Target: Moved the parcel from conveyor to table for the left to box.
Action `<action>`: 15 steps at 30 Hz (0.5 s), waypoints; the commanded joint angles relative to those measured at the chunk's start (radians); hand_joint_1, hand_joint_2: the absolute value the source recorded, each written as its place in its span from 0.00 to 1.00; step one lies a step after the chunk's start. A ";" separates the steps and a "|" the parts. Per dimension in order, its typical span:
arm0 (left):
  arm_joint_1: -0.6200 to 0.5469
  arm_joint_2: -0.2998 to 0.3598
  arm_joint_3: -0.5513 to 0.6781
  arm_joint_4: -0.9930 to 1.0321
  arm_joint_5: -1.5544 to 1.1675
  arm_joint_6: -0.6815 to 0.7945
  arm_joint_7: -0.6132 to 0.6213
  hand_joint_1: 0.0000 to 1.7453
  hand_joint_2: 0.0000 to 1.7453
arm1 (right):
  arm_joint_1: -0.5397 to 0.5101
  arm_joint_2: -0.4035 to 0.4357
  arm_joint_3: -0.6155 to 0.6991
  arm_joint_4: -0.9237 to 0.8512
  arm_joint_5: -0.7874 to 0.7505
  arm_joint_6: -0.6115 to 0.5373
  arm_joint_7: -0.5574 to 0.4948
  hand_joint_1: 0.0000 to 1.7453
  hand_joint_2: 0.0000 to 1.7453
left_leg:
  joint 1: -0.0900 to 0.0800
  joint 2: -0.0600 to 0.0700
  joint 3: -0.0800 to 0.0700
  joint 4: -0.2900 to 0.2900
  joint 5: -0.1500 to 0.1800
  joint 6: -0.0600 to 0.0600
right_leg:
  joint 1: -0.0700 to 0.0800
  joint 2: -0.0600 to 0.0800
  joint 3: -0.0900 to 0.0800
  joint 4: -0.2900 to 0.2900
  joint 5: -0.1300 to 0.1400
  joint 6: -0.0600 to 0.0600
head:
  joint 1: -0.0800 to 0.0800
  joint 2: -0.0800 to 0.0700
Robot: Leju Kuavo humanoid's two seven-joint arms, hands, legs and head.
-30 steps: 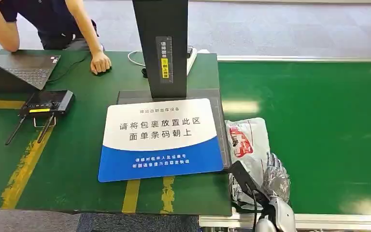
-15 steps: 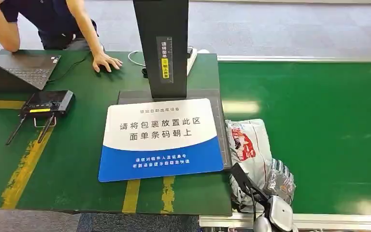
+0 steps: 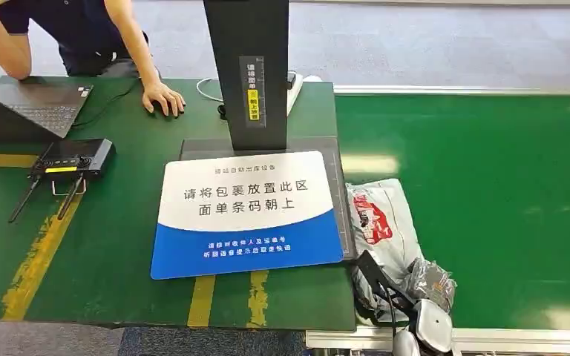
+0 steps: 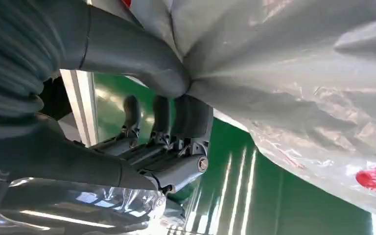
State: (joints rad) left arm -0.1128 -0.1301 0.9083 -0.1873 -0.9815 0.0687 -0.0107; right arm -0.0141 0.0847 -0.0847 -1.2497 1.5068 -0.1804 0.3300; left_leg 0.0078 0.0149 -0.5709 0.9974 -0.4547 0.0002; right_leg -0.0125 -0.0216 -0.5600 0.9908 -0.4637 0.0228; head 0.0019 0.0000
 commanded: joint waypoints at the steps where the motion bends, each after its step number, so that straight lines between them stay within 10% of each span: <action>1: -0.009 0.009 0.018 -0.023 -0.002 -0.008 0.001 0.00 1.00 | -0.023 0.020 -0.029 0.038 -0.009 -0.013 -0.018 0.97 1.00 | 0.001 0.000 0.001 -0.001 0.000 0.000 | 0.001 0.002 0.001 -0.001 0.000 -0.001 | 0.000 0.000; 15: -0.009 0.008 0.020 -0.025 -0.004 -0.013 -0.009 0.00 1.00 | 0.003 0.030 -0.017 -0.081 -0.039 -0.142 -0.105 1.00 1.00 | 0.000 0.000 0.001 -0.001 0.000 -0.001 | 0.000 0.002 0.000 0.000 0.000 -0.001 | 0.000 0.000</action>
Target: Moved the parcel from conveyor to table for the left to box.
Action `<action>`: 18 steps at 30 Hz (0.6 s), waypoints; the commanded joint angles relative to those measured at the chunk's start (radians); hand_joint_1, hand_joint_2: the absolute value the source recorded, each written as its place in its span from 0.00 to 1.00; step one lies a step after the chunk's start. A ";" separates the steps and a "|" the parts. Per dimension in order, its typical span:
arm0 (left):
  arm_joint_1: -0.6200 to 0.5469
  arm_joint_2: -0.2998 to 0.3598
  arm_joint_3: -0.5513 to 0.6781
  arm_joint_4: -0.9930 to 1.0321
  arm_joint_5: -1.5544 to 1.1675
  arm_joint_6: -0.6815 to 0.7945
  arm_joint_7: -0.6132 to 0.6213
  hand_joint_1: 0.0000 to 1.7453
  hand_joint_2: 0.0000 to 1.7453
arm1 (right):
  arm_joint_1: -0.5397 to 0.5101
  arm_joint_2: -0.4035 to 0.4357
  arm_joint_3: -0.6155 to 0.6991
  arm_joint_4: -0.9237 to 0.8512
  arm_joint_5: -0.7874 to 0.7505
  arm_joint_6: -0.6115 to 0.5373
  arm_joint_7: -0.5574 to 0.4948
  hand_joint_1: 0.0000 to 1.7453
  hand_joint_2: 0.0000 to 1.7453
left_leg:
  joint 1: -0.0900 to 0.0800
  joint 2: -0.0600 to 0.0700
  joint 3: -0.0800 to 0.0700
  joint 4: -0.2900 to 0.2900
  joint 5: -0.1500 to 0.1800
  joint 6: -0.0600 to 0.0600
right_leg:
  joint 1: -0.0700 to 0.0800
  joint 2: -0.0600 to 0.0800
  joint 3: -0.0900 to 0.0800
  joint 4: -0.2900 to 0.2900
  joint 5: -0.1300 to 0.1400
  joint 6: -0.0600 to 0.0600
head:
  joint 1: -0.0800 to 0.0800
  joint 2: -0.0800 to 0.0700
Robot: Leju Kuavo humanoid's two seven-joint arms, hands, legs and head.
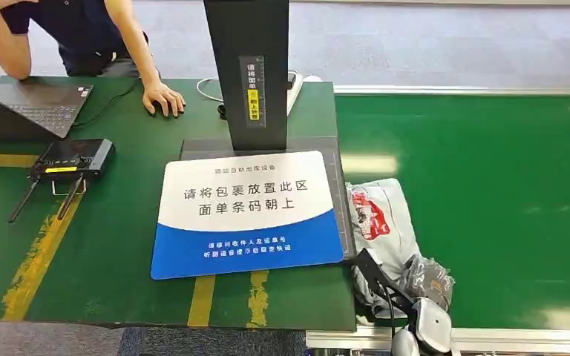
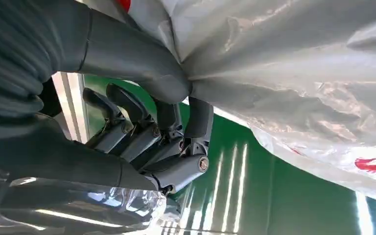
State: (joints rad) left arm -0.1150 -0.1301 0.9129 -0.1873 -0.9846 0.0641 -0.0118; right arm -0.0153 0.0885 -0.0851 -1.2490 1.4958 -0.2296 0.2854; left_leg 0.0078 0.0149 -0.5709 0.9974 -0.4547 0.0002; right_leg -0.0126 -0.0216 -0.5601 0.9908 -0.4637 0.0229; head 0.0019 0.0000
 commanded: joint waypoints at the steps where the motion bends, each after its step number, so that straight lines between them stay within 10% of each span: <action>1: -0.008 0.007 0.015 -0.025 -0.002 -0.010 -0.007 0.00 1.00 | 0.010 0.028 -0.016 -0.102 -0.031 -0.102 -0.066 1.00 1.00 | 0.000 0.000 0.000 0.000 0.000 0.000 | 0.000 0.001 0.000 0.000 0.000 -0.001 | 0.000 0.000; 18: -0.023 0.003 0.003 -0.025 -0.020 -0.014 0.002 0.00 1.00 | 0.073 0.063 0.025 -0.357 -0.046 -0.265 -0.187 1.00 1.00 | 0.000 0.000 0.000 0.000 0.000 0.000 | 0.000 0.001 -0.001 0.000 0.000 -0.001 | 0.000 0.000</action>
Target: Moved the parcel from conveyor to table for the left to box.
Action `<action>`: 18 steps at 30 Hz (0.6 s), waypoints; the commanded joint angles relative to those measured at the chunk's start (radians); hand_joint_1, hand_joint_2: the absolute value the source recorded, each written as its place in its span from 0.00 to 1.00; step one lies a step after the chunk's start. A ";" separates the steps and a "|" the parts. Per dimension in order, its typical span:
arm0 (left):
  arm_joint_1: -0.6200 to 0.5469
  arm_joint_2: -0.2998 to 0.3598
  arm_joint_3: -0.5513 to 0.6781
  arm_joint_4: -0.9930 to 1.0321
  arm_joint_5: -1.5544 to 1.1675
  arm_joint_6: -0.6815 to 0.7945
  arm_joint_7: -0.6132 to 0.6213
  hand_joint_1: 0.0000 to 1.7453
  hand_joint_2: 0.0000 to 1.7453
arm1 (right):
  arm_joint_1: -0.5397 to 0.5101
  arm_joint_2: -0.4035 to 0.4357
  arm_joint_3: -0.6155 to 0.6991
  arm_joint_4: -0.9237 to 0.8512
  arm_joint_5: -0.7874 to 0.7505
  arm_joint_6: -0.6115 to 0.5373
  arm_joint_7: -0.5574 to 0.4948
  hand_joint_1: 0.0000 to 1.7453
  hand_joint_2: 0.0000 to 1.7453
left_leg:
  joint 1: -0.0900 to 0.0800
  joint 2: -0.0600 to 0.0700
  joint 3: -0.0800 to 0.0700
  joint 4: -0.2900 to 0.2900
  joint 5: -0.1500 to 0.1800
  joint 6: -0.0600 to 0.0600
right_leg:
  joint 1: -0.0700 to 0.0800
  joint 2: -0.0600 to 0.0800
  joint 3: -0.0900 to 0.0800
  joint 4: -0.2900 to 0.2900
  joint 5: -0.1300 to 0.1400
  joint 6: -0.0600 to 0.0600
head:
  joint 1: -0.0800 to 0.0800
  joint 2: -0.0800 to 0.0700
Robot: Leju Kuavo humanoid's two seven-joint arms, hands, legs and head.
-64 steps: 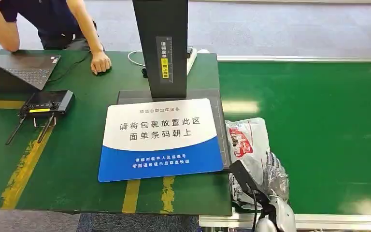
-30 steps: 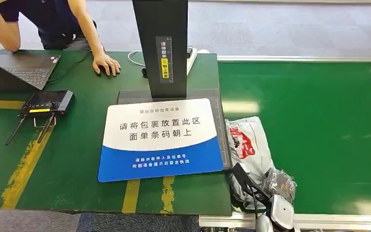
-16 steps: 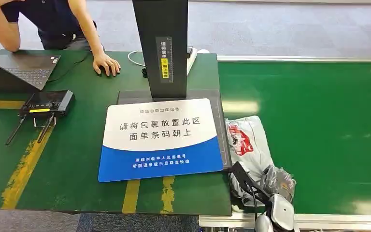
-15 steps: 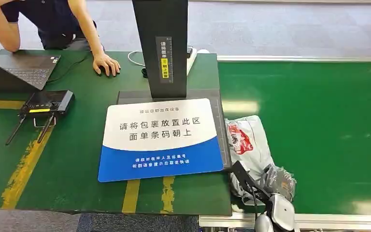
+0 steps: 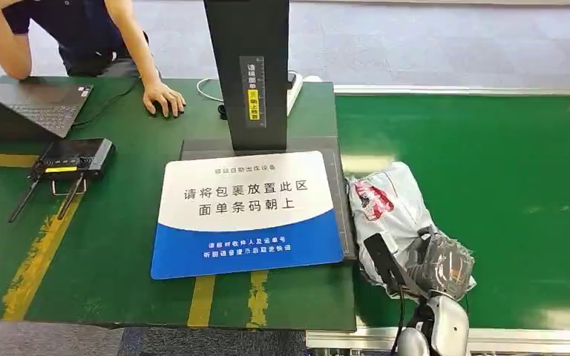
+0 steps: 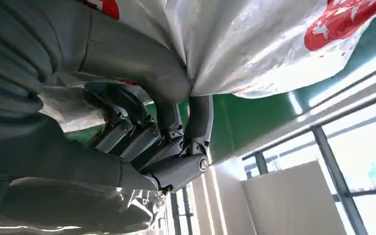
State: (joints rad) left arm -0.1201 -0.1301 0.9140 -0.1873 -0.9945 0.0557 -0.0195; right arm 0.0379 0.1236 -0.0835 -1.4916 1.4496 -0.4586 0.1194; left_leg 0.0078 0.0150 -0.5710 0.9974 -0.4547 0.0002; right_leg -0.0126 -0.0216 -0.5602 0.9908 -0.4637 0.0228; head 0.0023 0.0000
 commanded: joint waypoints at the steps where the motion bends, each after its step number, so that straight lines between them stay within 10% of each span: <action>1: -0.020 0.003 -0.001 -0.024 -0.012 -0.008 0.009 0.00 1.00 | 0.020 0.028 0.026 -0.125 -0.002 -0.049 -0.026 1.00 1.00 | 0.000 -0.001 0.001 -0.001 0.000 0.000 | 0.000 0.002 0.000 0.000 0.000 -0.001 | 0.000 0.000; 18: -0.055 0.001 -0.036 -0.020 -0.048 -0.017 0.031 0.00 1.00 | -0.010 -0.002 0.158 -0.249 -0.044 -0.073 -0.100 1.00 1.00 | 0.000 0.000 -0.001 0.000 0.000 0.000 | 0.000 0.002 -0.002 0.001 0.000 -0.001 | 0.000 0.000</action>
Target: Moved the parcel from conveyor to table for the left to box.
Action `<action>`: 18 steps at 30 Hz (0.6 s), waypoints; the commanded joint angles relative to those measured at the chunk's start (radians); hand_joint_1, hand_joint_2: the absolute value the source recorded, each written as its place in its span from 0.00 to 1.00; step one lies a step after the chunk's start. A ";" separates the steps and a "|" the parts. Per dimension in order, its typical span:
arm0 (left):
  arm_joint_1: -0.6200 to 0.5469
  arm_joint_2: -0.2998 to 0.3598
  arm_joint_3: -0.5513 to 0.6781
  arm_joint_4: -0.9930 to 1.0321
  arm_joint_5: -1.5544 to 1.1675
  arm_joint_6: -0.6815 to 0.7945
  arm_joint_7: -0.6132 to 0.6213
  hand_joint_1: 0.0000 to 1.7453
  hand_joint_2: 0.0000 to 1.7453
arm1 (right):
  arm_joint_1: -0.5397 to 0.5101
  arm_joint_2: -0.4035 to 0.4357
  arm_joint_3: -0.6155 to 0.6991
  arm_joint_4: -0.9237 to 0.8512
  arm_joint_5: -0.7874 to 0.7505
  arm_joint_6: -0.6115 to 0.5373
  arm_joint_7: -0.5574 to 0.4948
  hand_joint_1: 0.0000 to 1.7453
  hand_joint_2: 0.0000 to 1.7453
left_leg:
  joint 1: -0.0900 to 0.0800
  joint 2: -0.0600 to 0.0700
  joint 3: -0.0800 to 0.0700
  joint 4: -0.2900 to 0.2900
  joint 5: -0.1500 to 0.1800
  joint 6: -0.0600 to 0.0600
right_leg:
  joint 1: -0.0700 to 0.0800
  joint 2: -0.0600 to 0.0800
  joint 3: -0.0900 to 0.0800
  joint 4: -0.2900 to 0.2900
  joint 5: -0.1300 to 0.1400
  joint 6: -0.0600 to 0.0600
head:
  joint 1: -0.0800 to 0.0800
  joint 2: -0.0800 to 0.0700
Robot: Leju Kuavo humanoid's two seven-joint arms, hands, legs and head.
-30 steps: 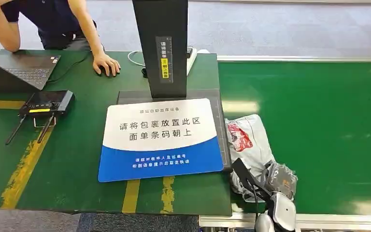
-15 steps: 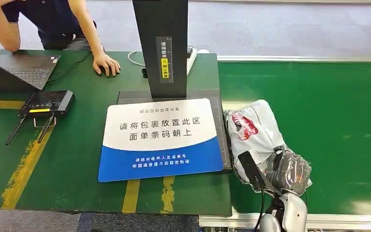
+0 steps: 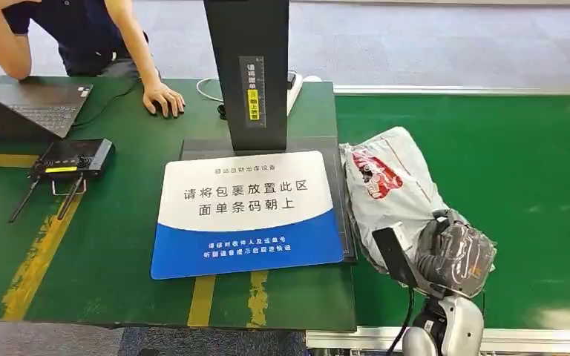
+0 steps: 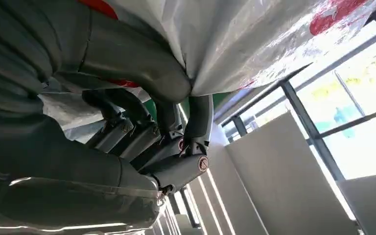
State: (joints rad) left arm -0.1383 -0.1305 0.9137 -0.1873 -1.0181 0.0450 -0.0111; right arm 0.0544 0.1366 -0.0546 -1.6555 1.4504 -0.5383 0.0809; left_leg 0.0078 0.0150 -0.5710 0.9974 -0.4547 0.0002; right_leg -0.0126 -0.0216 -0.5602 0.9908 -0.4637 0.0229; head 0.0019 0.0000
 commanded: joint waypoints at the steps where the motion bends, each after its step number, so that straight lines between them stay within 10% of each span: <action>1: -0.039 0.001 -0.037 -0.020 -0.026 -0.006 0.025 0.00 1.00 | -0.035 -0.018 0.147 -0.084 -0.057 0.017 -0.069 1.00 1.00 | 0.000 0.000 0.000 0.000 0.000 0.000 | 0.000 0.003 -0.001 0.001 0.000 -0.001 | 0.000 0.000; 18: -0.058 -0.004 -0.045 -0.015 -0.045 0.010 0.045 0.00 1.00 | -0.346 -0.062 0.442 0.232 -0.126 0.135 -0.099 1.00 1.00 | 0.000 0.005 0.002 -0.001 0.000 0.000 | 0.000 0.007 0.000 0.000 0.002 -0.001 | 0.000 0.000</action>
State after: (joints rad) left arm -0.1832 -0.1350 0.8831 -0.1873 -1.0605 0.0450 0.0263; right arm -0.1103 0.1259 0.2162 -1.6576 1.3409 -0.4261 -0.0244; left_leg 0.0079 0.0156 -0.5709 0.9974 -0.4543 0.0002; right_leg -0.0125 -0.0210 -0.5599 0.9914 -0.4635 0.0229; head 0.0019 0.0000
